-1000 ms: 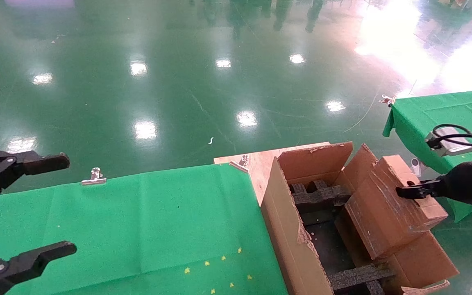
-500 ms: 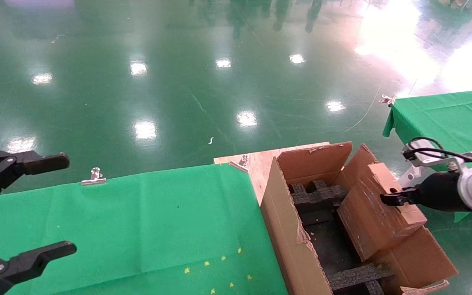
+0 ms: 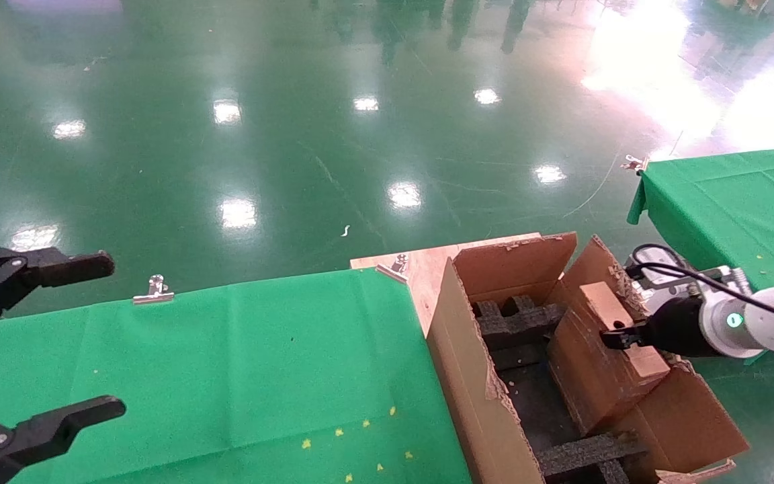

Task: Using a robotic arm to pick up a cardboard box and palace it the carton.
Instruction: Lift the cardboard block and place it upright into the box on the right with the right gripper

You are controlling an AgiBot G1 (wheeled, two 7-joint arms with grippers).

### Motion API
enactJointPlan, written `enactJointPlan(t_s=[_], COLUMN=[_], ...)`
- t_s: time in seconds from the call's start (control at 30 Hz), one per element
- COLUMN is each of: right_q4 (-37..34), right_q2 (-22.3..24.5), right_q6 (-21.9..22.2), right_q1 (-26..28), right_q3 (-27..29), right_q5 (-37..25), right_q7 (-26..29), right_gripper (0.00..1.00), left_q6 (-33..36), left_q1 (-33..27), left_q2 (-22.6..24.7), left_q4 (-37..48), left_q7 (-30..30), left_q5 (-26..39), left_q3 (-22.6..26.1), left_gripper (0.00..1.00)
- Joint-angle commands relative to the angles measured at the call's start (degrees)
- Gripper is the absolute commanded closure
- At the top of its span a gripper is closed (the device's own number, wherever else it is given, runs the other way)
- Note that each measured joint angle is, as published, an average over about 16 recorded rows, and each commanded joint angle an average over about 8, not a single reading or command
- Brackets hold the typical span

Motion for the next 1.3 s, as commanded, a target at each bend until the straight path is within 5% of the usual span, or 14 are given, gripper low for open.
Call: enactJointPlan(t_s=[0.03, 0.5, 1.1, 1.13, 1.3], right_q4=[-0.77, -7.46, -16.22, -16.51, -17.57], right_q2=[-0.84, -6.41, -10.76, -10.85, -11.13], right_q6=[0.82, 4.64, 4.38, 4.21, 3.65], right_q1=[-1.03, -7.73, -14.09, -14.23, -14.82], right_q3=[-0.23, -0.67, 1.21, 1.42, 2.22], right_q5=[0.14, 3.67, 11.95, 12.43, 14.31], right_q7=[0.24, -2.03, -11.71, -12.32, -14.48], right_gripper=[1.00, 1.00, 1.00, 0.98, 0.36], left_q6=[0.00, 0.00, -0.01, -0.01, -0.01], left_q1=[0.00, 0.00, 0.00, 0.00, 0.00], left_q2=[0.00, 0.00, 0.00, -0.01, -0.01], left_q4=[0.00, 0.00, 0.00, 0.00, 0.00], left_q7=[0.00, 0.00, 0.01, 0.01, 0.01], left_q5=[0.00, 0.00, -0.01, -0.01, -0.01], left_q3=[0.00, 0.01, 0.01, 0.01, 0.01], left_gripper=[0.00, 0.00, 0.00, 0.00, 0.00])
